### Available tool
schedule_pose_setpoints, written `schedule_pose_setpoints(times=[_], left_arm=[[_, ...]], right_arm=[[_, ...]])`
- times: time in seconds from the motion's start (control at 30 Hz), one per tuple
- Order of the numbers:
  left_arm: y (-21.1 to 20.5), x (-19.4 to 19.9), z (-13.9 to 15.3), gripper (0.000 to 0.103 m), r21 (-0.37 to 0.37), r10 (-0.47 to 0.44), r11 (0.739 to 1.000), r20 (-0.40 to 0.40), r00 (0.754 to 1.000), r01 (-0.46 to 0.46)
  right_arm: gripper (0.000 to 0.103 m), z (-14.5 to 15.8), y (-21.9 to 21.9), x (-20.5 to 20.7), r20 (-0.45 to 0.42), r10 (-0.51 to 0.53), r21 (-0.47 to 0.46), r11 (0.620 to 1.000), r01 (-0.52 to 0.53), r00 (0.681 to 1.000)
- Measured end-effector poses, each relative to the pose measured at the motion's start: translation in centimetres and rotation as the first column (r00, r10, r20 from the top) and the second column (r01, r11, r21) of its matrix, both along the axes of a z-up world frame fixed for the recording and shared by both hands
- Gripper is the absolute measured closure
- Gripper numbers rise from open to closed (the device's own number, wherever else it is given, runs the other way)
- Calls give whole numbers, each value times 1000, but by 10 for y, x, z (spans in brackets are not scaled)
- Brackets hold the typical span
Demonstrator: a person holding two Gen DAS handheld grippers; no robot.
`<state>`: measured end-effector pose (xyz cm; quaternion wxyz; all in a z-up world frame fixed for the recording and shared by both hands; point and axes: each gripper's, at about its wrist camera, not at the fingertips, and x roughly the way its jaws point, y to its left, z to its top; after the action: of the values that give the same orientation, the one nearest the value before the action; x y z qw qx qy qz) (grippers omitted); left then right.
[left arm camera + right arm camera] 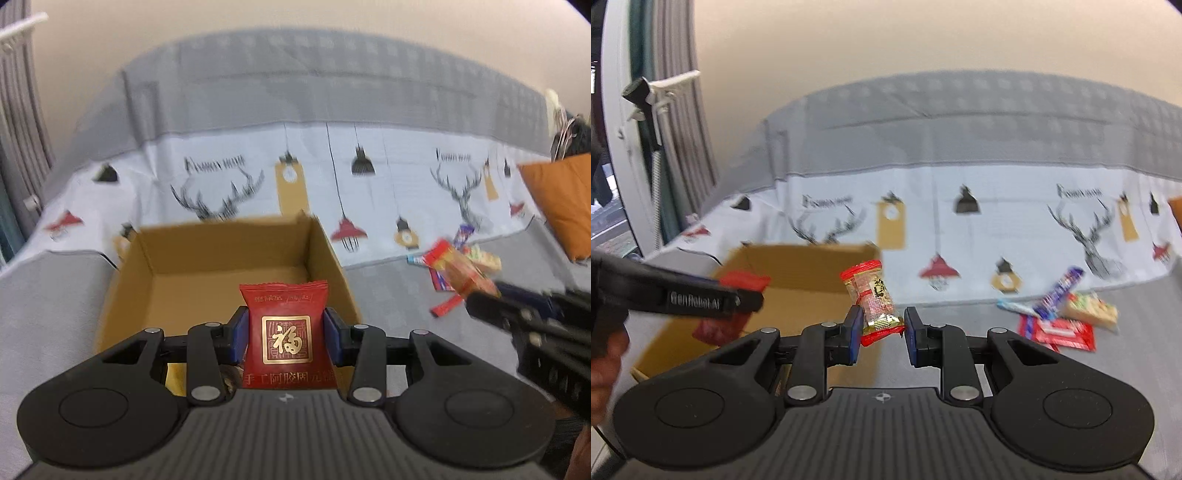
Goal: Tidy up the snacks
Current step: 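Carry the red packet and candy into the box and release both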
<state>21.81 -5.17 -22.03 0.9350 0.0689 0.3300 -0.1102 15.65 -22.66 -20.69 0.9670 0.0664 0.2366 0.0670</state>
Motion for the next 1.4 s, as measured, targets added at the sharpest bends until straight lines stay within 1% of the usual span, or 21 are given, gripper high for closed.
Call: schedule_pose_setpoints(times=[0.07, 0.13, 0.2, 0.3, 0.37, 0.43, 0.53, 0.6, 0.67, 0.73, 0.8, 0.87, 0.9, 0.97, 1.07, 1.13, 1.27, 1.33, 1.37, 1.4], left_arm=[[13, -10, 9, 56, 14, 18, 1000, 48, 999, -18], [30, -14, 18, 56, -12, 45, 999, 65, 997, -44], [45, -15, 24, 56, -22, 48, 999, 86, 995, -46], [59, -19, 29, 56, 12, 46, 999, 147, 988, -48], [67, -17, 29, 56, 7, 52, 999, 155, 987, -54], [76, -12, 26, 56, -9, 58, 998, 143, 988, -57], [87, 0, 13, 56, -35, 75, 997, 113, 991, -71], [92, 10, -2, 56, -54, 97, 994, 72, 993, -93], [97, 18, -17, 57, -68, 104, 992, 30, 994, -102], [99, 24, -36, 57, -57, 117, 991, -11, 993, -117], [104, 32, -57, 57, -58, 137, 988, -69, 988, -141], [108, 40, -77, 57, -38, 165, 985, -112, 980, -171], [110, 44, -88, 57, -16, 178, 983, -133, 975, -182], [116, 46, -100, 56, -9, 190, 981, -164, 968, -194], [123, 43, -106, 57, -8, 204, 978, -186, 961, -209], [124, 41, -107, 57, 10, 212, 977, -180, 960, -214], [123, 36, -105, 56, 6, 204, 978, -190, 960, -207], [122, 32, -100, 54, 3, 211, 977, -193, 958, -214], [121, 31, -96, 47, 7, 219, 975, -185, 958, -221], [119, 27, -91, 35, 14, 222, 975, -170, 960, -223]], right_arm=[[78, 13, 14, 4, 13, 30, 3, 1000, -30, 999], [78, 25, 29, 10, 23, 69, 18, 997, -70, 997], [78, 33, 43, 17, 24, 109, 21, 994, -109, 994], [78, 42, 63, 26, 32, 158, 34, 987, -159, 987], [78, 44, 74, 30, 33, 172, 34, 984, -173, 985], [78, 40, 83, 37, 22, 187, 33, 982, -188, 982], [78, 27, 95, 47, -20, 210, 30, 977, -209, 978], [78, 13, 101, 55, -57, 220, 10, 976, -220, 974], [78, -2, 106, 63, -103, 239, 16, 971, -239, 966], [78, -17, 112, 69, -138, 251, 1, 967, -253, 958], [78, -33, 118, 76, -178, 265, 3, 963, -269, 948], [78, -48, 122, 82, -225, 273, 31, 961, -273, 935], [78, -55, 122, 85, -251, 279, 63, 960, -272, 927], [77, -66, 124, 87, -280, 292, 94, 956, -277, 914], [77, -78, 126, 88, -310, 298, 97, 954, -282, 903], [78, -84, 126, 87, -321, 301, 101, 954, -284, 898], [78, -90, 129, 84, -316, 300, 74, 953, -292, 900], [76, -88, 130, 82, -307, 314, 69, 949, -307, 899], [74, -86, 129, 82, -303, 314, 73, 949, -306, 900], [55, -84, 126, 80, -300, 307, 79, 951, -298, 903]])
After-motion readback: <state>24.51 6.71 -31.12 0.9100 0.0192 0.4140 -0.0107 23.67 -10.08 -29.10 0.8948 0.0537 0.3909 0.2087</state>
